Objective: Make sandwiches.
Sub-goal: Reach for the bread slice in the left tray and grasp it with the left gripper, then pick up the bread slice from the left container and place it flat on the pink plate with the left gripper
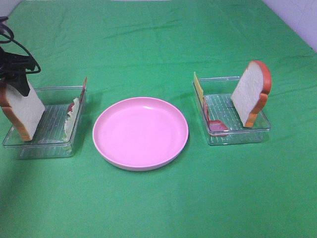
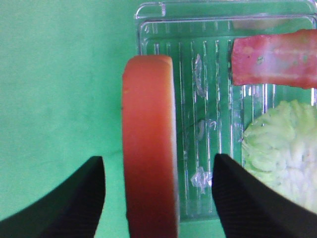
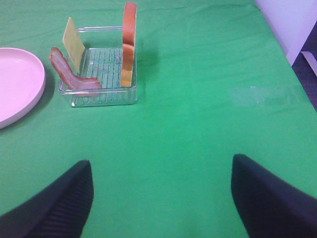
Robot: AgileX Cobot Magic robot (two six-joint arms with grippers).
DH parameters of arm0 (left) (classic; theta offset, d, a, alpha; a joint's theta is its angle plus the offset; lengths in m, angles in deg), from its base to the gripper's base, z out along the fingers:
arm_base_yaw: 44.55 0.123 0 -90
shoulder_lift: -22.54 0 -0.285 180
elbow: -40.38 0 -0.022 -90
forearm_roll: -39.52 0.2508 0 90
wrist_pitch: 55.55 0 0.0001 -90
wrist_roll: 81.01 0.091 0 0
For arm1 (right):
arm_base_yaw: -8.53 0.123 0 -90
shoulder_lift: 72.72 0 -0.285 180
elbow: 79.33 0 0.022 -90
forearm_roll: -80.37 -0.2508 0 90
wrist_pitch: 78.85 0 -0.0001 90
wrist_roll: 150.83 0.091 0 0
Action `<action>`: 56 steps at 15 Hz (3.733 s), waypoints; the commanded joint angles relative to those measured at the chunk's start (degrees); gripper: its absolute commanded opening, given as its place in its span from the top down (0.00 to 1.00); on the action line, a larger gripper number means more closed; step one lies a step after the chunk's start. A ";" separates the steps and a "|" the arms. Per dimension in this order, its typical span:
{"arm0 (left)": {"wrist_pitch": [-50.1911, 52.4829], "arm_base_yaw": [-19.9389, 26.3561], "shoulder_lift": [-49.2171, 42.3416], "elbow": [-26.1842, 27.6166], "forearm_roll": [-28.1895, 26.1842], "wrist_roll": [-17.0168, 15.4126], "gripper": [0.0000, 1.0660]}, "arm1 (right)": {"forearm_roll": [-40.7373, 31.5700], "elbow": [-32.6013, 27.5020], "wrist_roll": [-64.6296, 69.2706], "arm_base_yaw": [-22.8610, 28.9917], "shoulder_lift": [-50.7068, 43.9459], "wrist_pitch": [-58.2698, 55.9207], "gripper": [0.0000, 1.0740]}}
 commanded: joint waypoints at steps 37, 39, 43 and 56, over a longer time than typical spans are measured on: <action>1.78 -19.82 0.57 5.21 -40.97 13.01 1.00 | 0.00 -0.11 -0.52 -0.23 -0.80 0.69 0.32; 2.29 -21.14 4.35 5.21 -40.79 10.94 1.00 | 0.00 -0.11 -0.52 -0.23 -0.80 0.69 0.32; 2.29 -21.72 7.85 5.21 -40.34 10.31 1.00 | 0.00 -0.11 -0.52 -0.23 -0.80 0.69 0.32; 3.78 -23.72 13.18 5.21 -40.51 10.43 0.78 | 0.00 -0.11 -0.52 -0.23 -0.80 0.69 0.32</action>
